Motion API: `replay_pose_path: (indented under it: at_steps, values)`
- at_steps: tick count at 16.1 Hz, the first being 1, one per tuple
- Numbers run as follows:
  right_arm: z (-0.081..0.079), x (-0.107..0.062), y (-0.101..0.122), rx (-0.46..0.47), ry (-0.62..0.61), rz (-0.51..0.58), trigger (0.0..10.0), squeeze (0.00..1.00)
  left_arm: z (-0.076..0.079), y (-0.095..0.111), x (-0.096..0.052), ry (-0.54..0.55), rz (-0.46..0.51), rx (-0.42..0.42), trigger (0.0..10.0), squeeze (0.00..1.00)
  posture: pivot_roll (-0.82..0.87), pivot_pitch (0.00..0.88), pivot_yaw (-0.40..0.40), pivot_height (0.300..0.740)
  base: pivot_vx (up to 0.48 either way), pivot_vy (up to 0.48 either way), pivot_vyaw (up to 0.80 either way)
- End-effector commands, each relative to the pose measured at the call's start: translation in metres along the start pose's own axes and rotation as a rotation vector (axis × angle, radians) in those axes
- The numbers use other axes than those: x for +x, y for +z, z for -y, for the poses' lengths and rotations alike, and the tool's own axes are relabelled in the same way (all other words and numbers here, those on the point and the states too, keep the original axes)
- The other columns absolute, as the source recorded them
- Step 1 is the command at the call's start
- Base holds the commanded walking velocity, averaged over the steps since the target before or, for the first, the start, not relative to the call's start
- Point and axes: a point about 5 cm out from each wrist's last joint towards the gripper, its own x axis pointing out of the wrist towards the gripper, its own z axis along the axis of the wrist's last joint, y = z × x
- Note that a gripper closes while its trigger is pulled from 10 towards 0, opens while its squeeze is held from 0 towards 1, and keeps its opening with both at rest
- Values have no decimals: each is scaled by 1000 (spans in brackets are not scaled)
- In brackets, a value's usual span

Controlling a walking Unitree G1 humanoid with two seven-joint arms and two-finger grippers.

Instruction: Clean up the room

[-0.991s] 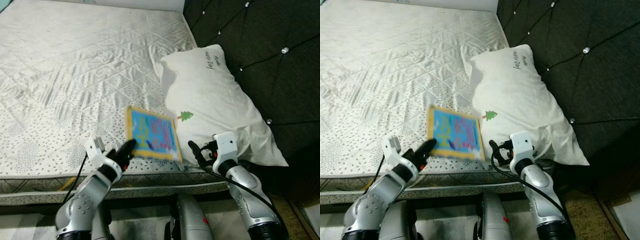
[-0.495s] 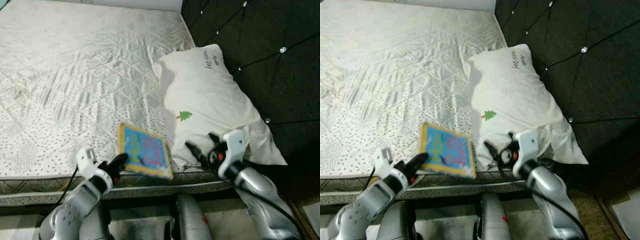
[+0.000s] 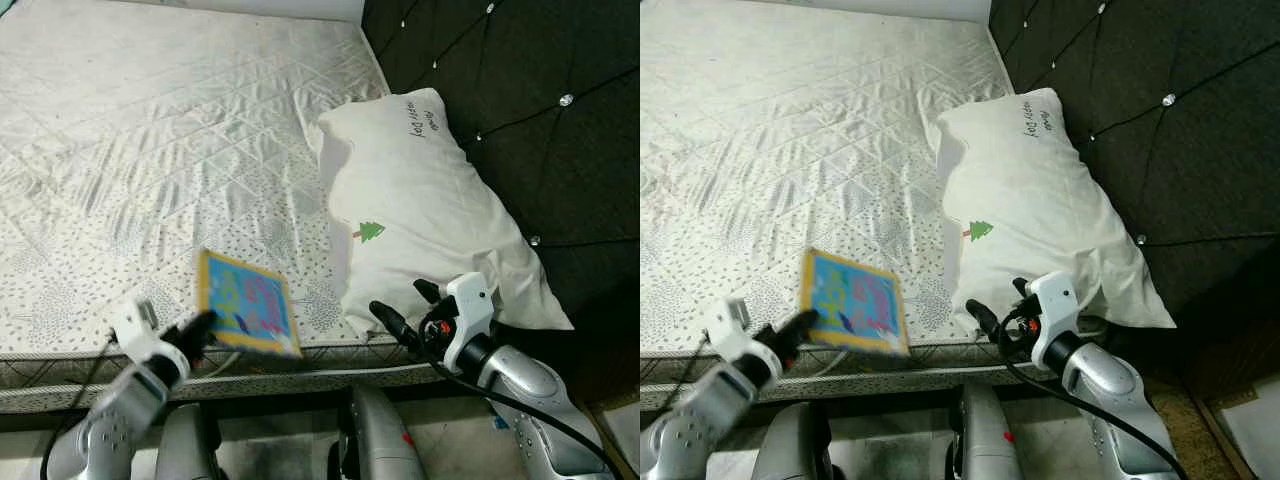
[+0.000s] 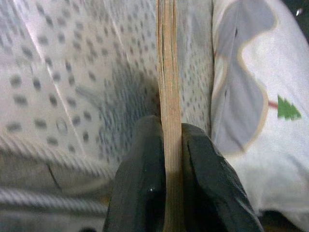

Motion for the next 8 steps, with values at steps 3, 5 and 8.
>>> replay_pose_path:
  at_steps: [3, 5, 8]
  values:
    - [4, 0, 8, -29, -49, 26, 10000, 0, -18, 6, 11, 40, 24, 30, 10000, 0, -199, 146, -114, 603, 0, 0, 0]
    - [5, 1, 10, -35, -63, 37, 10000, 0, -26, 5, 20, 57, -3, 19, 10000, 0, -204, 148, -115, 603, 0, 0, 0]
    - [5, 4, 14, -47, -72, 50, 10000, 0, -28, 10, 36, 57, -31, 24, 10000, 0, -220, 147, -119, 603, 0, 0, 0]
